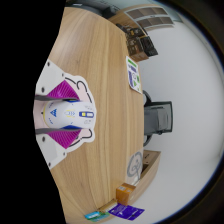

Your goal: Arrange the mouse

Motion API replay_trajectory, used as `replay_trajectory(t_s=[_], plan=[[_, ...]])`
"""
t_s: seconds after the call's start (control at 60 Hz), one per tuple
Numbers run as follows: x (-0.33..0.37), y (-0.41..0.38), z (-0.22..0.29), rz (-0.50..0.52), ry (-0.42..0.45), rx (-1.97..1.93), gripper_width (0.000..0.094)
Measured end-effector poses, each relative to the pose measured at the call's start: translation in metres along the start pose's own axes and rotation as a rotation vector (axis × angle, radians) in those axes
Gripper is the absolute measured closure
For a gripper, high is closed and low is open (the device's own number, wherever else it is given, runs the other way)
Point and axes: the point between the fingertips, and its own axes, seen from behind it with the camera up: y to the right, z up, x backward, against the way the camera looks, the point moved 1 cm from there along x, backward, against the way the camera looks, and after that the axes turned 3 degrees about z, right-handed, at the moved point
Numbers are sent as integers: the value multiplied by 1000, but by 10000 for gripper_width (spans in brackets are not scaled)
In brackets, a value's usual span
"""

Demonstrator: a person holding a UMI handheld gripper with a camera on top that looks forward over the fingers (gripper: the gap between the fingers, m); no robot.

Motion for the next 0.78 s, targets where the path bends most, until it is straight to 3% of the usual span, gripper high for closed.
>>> replay_trajectory(t_s=[0.133, 0.217, 0.25, 0.517, 0.783], plan=[[9, 11, -2, -1, -29, 19, 409], [26, 4, 0, 1, -47, 21, 74], [31, -14, 3, 9, -22, 11, 116], [196, -14, -8, 102, 95, -92, 104], [381, 33, -114, 156, 135, -114, 103]])
